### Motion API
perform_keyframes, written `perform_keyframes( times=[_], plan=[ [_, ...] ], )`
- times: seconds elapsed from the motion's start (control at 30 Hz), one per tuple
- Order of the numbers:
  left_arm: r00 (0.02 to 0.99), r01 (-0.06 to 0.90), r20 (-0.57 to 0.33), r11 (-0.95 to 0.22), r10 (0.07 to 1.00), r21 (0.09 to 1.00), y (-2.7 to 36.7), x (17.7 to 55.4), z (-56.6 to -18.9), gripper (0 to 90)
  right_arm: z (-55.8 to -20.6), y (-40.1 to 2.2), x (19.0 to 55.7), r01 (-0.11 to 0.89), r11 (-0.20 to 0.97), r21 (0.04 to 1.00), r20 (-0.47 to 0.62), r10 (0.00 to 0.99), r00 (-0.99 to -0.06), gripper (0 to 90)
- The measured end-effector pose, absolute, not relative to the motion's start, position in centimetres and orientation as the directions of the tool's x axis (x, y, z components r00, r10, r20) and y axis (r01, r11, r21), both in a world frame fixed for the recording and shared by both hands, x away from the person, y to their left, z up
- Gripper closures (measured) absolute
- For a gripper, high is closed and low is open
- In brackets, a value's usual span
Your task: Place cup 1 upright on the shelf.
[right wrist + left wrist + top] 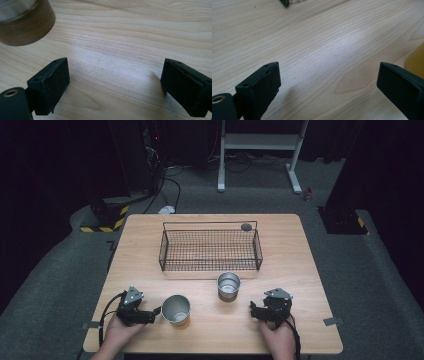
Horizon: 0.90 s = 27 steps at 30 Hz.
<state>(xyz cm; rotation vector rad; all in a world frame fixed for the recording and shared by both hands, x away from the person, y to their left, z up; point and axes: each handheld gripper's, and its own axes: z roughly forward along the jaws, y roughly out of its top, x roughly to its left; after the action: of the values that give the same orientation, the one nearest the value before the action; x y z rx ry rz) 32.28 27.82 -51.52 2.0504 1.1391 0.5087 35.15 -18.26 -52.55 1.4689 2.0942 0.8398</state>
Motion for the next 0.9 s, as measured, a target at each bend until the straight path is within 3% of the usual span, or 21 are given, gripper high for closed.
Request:
perform_keyframes(
  times=[0.9],
  plan=[
    [0.588,0.371,-0.042,-0.223,0.807,0.901,28.9,29.4,-46.4,5.5,-52.6,-18.3,35.2,0.667,0.256,0.700,-0.021,0.941,-0.339,8.8]
  ],
)
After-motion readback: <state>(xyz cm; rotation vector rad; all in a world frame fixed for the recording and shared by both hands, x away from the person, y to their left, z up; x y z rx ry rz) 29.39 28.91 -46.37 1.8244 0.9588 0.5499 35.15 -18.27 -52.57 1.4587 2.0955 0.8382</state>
